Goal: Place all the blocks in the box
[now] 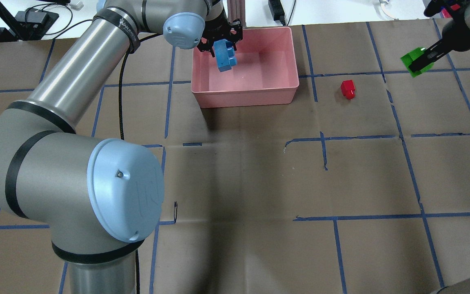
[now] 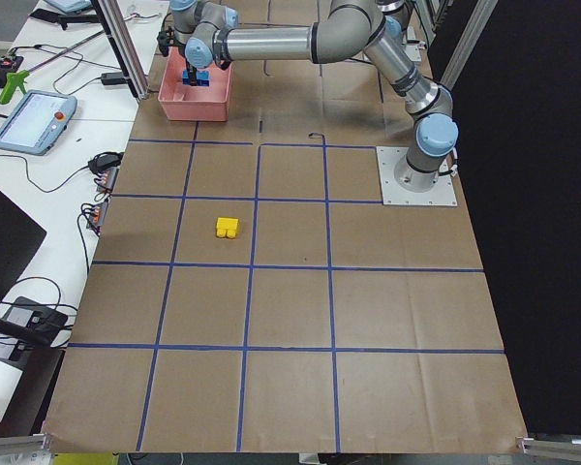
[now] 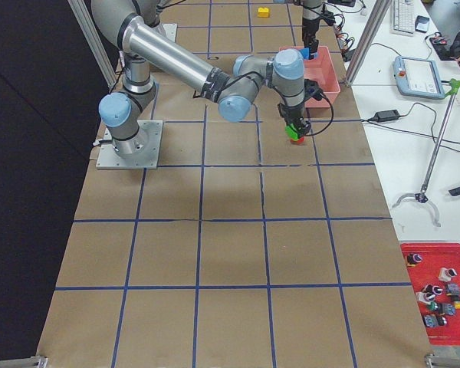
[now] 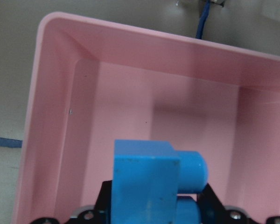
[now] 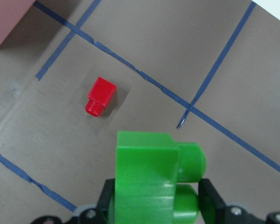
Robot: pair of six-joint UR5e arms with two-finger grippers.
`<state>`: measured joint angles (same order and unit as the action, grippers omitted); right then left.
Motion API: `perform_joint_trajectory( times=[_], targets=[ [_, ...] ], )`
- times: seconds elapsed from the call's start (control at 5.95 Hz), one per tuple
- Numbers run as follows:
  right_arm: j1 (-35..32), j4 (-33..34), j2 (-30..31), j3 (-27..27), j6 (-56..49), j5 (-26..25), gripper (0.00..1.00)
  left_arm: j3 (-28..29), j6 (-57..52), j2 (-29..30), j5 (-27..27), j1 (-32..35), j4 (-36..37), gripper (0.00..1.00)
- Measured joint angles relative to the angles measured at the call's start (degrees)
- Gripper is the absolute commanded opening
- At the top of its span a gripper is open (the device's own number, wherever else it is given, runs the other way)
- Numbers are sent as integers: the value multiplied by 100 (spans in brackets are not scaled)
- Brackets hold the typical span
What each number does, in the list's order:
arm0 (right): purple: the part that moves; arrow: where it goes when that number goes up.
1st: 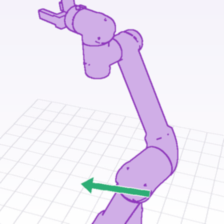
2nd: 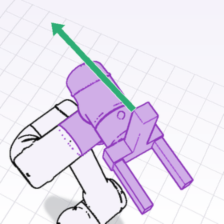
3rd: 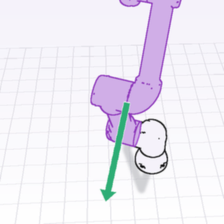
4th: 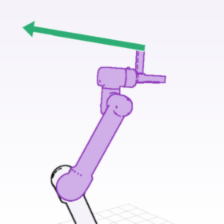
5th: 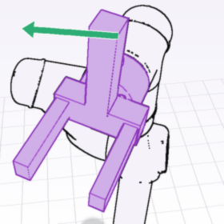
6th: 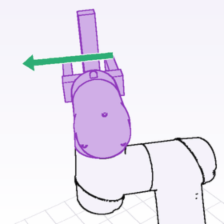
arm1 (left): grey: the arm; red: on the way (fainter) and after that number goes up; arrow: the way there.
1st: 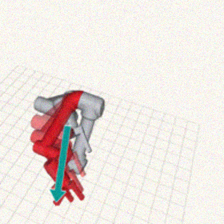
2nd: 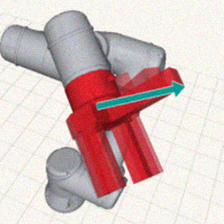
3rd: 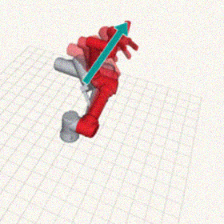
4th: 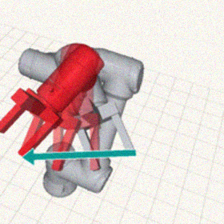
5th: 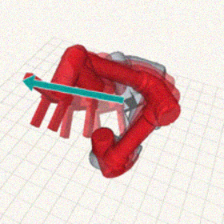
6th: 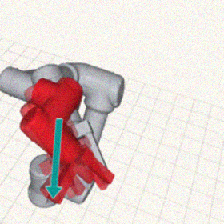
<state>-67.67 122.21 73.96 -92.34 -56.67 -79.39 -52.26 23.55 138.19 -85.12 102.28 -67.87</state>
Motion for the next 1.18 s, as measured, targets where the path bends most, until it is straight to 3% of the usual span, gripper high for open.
perform_joint_trajectory(
  times=[0.5, 0.84, 1.18],
  targets=[
    [-353, -9, -40, 387, -116, 177, 4, -68, -317, -607, 1, -327, -425, 100],
    [-1246, 41, -343, 902, -106, 614, 4, -464, -1407, -1130, 47, -1148, -789, 100],
    [-2339, 127, -1244, 1537, -54, 1351, 5, -1260, -2513, -1682, 34, -1991, -848, 100]
  ],
)
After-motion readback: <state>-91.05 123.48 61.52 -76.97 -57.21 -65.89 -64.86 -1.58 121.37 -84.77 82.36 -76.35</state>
